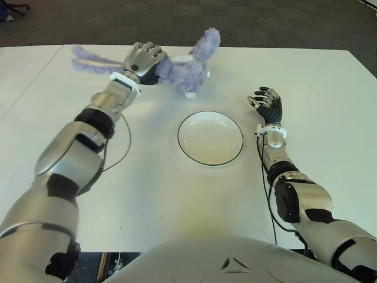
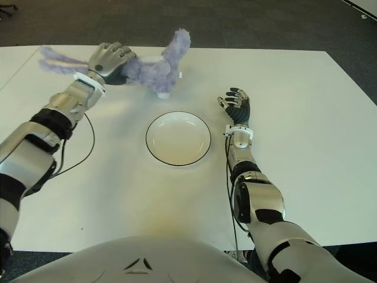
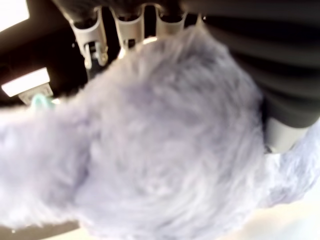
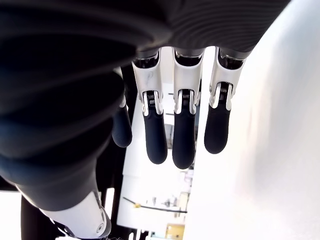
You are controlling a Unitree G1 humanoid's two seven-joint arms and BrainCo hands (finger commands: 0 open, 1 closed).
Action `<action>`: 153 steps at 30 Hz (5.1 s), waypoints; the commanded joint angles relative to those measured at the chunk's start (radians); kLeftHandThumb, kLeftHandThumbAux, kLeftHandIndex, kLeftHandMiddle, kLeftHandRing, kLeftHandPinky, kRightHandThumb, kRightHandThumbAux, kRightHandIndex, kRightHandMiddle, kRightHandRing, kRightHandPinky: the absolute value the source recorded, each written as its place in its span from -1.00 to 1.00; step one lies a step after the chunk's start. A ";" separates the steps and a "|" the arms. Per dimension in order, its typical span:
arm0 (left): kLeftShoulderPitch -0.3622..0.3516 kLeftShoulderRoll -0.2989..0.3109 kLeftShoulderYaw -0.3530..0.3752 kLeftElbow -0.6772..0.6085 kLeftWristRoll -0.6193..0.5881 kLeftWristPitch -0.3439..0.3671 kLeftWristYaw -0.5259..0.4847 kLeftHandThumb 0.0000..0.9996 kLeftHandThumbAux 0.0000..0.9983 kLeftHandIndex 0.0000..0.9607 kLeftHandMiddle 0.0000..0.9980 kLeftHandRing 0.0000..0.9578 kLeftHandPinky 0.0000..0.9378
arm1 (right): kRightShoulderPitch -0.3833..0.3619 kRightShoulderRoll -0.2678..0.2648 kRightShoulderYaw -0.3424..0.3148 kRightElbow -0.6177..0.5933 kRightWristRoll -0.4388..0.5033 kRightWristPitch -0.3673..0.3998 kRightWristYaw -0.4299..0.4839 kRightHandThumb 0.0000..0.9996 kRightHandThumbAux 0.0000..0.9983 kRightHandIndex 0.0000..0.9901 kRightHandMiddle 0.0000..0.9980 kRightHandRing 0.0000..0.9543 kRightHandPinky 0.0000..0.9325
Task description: Put the doll into the plate.
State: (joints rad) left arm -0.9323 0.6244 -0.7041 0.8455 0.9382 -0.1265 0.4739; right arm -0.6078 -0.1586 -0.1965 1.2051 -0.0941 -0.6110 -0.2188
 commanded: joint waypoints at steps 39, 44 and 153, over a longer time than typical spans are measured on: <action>0.590 0.155 0.258 -1.015 0.146 -0.044 -0.001 0.49 0.39 -0.08 0.60 0.70 0.79 | 0.232 0.080 0.017 0.149 -0.017 0.116 -0.006 -0.47 0.64 -0.45 -0.31 -0.23 -0.21; 0.584 0.135 0.270 -1.007 0.146 -0.088 0.021 0.49 0.39 -0.08 0.59 0.70 0.78 | 0.232 0.083 0.014 0.148 -0.014 0.113 -0.003 -0.47 0.64 -0.46 -0.31 -0.23 -0.21; 0.904 -0.158 0.498 -0.585 -0.325 -0.251 -0.627 -0.91 -0.29 -1.00 -1.00 -1.00 -1.00 | 0.238 0.066 0.017 0.145 -0.016 0.101 0.011 -0.53 0.60 -0.46 -0.32 -0.25 -0.24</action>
State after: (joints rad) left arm 0.0941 0.5027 -0.0945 -0.1294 0.7891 -0.1893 -0.0501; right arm -0.6025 -0.1667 -0.1960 1.2022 -0.0950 -0.6094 -0.2177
